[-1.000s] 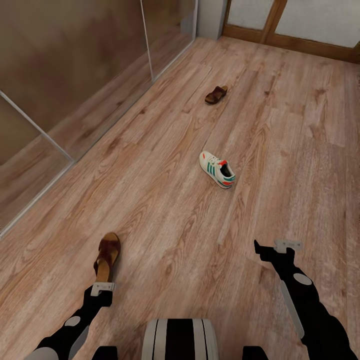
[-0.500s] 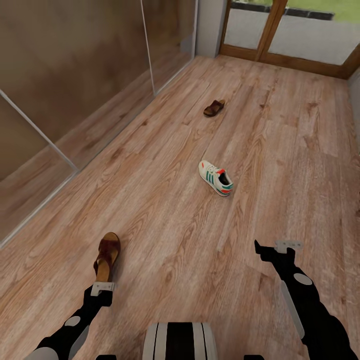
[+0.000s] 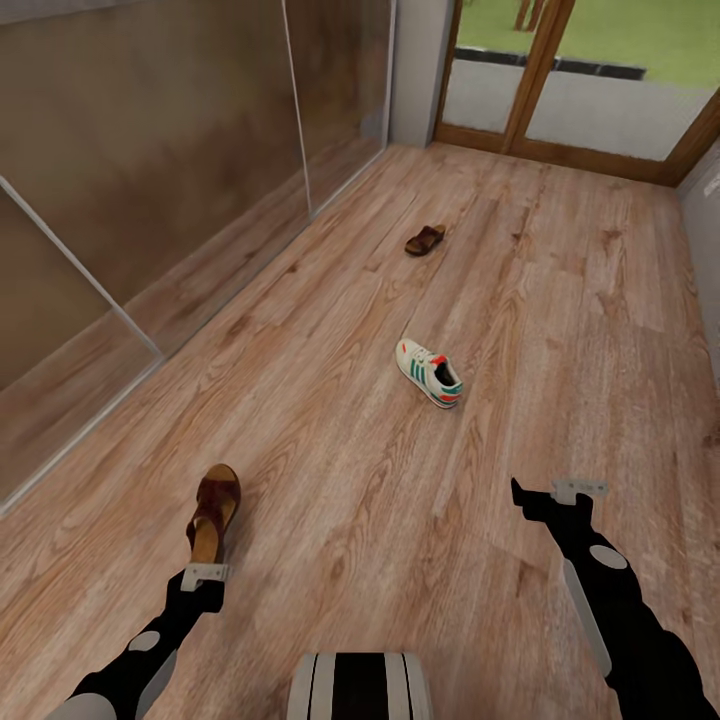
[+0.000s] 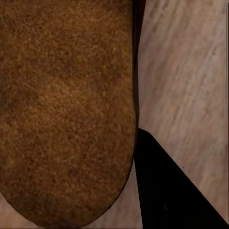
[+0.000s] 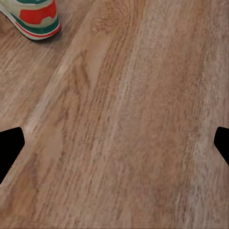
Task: Pick up the two gym shoes and the two sandals from the corridor floor and place them onto the hallstand (shoe rack) in the corridor, making sure they are on the rack and not on the floor. Arrange them so the two gym shoes are next to each other and the two sandals are next to each other.
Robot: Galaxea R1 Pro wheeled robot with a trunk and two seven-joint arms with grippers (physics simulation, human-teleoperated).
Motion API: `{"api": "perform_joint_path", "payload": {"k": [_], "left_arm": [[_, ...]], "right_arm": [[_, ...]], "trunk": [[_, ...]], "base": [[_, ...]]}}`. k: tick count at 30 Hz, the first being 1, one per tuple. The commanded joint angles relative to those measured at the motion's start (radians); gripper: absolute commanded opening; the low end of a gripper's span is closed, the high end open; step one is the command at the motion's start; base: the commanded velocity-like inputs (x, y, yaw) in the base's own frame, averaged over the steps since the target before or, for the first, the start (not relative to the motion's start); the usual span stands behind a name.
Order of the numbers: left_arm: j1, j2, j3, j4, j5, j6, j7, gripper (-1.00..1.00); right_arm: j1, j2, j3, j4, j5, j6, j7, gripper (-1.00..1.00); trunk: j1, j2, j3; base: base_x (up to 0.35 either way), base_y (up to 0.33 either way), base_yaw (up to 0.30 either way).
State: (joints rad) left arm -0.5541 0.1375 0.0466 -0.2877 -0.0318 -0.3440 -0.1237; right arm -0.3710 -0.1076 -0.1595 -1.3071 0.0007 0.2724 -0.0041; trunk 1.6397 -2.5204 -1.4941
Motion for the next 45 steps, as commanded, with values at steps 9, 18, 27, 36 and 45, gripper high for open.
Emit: {"api": "perform_joint_path", "payload": {"k": [9,18,27,36,45], "left_arm": [[0.022,-0.01,0.006,0.011,0.009,-0.011,0.122,-1.0],[0.152,-0.008,0.004,0.005,0.127,-0.104,0.134,-1.0],[0.189,-0.006,0.004,0.003,0.133,-0.111,0.157,-1.0],[0.234,-0.013,0.004,0.002,0.133,-0.156,0.164,-1.0],[0.246,-0.017,0.004,0.014,0.132,-0.171,0.164,-1.0]], "right_arm": [[0.011,0.005,0.002,-0.058,0.005,0.008,-0.003,1.0],[0.175,0.006,-0.002,0.125,0.003,-0.119,-0.007,1.0],[0.201,0.002,-0.004,0.412,0.003,-0.422,-0.006,1.0],[0.202,0.005,-0.002,0.675,0.002,-0.653,-0.003,1.0],[0.202,0.009,0.001,0.795,0.002,-0.687,-0.004,1.0]], "trunk": [[-0.004,0.002,0.041],[-0.008,0.004,0.09],[-0.012,0.006,0.139],[-0.016,0.008,0.187],[-0.02,0.01,0.236]], "base": [[0.0,0.0,-0.035],[0.0,0.0,-0.077],[0.0,0.0,-0.073],[0.0,0.0,-0.058],[0.0,0.0,-0.006]]}}
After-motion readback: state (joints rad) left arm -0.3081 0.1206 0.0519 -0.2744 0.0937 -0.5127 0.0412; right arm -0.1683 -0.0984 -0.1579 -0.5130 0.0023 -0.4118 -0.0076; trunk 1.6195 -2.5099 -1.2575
